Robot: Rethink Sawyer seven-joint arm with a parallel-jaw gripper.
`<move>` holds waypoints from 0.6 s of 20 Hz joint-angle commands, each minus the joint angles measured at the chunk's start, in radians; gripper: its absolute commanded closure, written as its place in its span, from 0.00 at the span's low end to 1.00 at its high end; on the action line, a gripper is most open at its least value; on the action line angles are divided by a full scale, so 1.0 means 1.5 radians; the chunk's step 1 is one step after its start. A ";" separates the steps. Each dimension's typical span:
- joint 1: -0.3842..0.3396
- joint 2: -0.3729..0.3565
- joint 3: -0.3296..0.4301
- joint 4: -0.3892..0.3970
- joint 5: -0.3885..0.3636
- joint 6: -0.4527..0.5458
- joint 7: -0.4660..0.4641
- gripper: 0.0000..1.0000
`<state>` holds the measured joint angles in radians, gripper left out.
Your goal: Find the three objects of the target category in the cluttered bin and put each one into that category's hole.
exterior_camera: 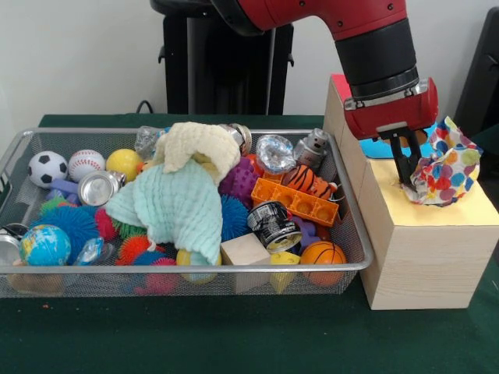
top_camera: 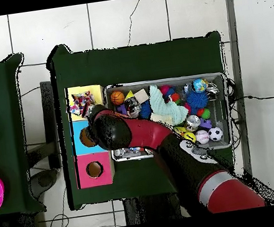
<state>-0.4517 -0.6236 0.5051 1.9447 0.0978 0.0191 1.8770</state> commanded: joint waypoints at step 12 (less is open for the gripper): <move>0.020 0.039 -0.047 0.038 0.038 0.070 0.125 1.00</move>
<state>-0.4363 -0.6239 0.4936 1.9469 0.1077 0.0172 1.8770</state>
